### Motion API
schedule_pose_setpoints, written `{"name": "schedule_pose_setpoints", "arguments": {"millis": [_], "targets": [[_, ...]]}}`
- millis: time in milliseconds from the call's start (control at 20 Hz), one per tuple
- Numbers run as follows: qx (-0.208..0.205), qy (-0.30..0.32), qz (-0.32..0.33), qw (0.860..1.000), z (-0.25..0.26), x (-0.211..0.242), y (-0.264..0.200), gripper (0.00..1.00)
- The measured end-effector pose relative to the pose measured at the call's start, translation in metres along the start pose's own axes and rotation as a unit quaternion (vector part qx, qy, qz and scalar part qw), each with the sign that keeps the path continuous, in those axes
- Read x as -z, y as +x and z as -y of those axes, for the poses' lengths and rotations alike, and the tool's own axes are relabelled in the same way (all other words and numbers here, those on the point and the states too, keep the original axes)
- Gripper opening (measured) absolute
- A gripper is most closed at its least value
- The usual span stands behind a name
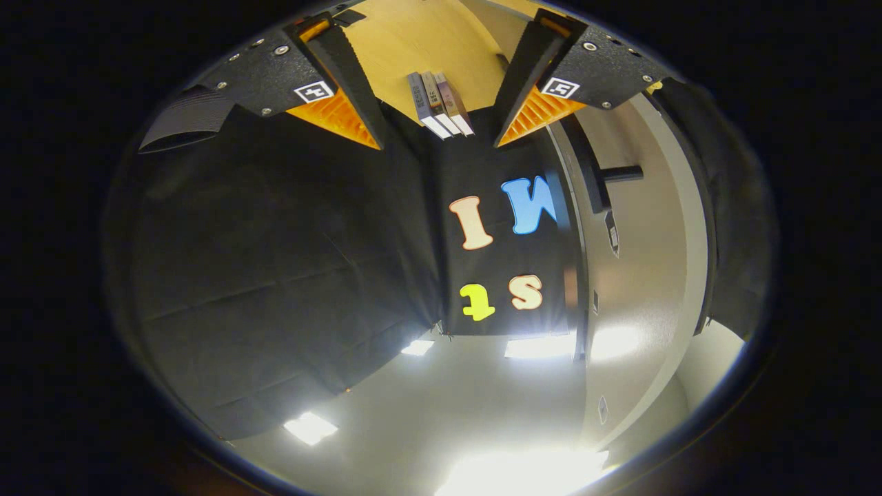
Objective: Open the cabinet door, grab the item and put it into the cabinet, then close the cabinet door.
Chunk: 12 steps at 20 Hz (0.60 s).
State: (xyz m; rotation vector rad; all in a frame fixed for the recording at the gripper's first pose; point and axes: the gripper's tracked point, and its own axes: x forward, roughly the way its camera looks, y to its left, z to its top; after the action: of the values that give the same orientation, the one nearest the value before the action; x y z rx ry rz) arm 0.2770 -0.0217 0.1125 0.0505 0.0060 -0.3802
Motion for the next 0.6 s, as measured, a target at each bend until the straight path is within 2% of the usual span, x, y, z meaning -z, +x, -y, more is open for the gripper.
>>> {"name": "schedule_pose_setpoints", "arguments": {"millis": [150, 400, 600], "targets": [[0.008, -0.001, 0.006, 1.000, -0.002, 0.000, 0.001, 0.92], [0.028, -0.063, 0.002, 0.998, -0.003, 0.004, -0.008, 0.92], [0.029, -0.057, 0.000, 0.998, -0.010, 0.004, -0.015, 0.92]]}}
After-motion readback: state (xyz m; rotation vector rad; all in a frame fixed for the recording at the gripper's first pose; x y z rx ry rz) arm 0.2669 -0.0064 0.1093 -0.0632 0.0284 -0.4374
